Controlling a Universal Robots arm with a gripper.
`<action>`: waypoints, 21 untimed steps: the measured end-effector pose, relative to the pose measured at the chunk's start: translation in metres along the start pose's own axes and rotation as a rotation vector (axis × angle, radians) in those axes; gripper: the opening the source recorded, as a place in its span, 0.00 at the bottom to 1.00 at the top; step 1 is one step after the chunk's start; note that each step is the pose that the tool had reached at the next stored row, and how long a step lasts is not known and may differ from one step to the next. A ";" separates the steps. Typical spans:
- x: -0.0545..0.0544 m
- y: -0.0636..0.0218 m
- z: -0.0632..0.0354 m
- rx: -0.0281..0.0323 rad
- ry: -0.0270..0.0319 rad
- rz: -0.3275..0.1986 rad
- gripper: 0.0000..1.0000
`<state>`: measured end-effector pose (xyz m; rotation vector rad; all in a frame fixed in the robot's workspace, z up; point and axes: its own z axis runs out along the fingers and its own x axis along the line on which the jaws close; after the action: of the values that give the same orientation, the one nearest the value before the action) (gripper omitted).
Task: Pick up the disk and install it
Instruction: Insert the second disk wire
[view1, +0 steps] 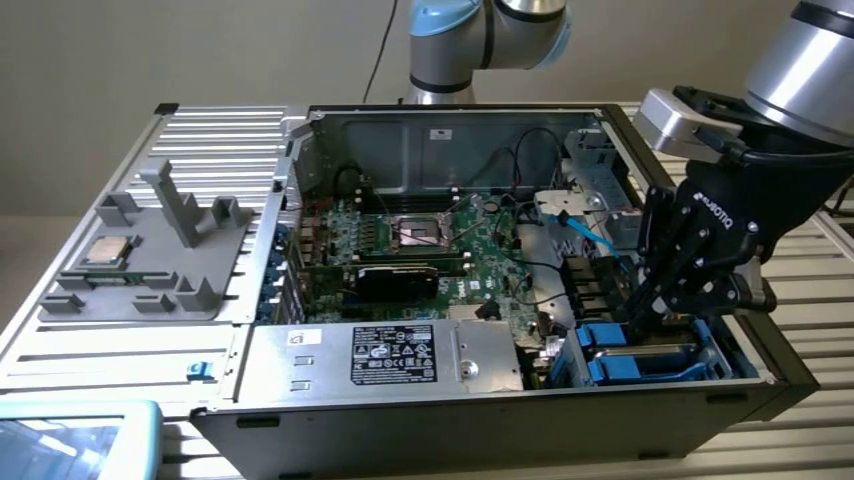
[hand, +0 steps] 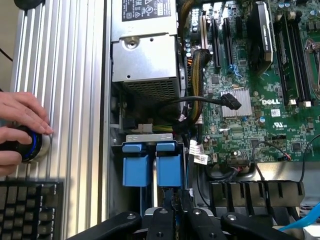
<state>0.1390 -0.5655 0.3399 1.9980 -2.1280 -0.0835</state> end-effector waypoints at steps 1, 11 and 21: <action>0.000 0.0000 0.0001 0.0000 0.0000 0.000 0.15; 0.000 -0.0001 -0.0017 0.0008 -0.0002 -0.003 0.15; 0.000 0.0002 -0.0018 0.0119 -0.0004 -0.003 0.15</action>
<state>0.1392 -0.5655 0.3418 2.0081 -2.1306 -0.0719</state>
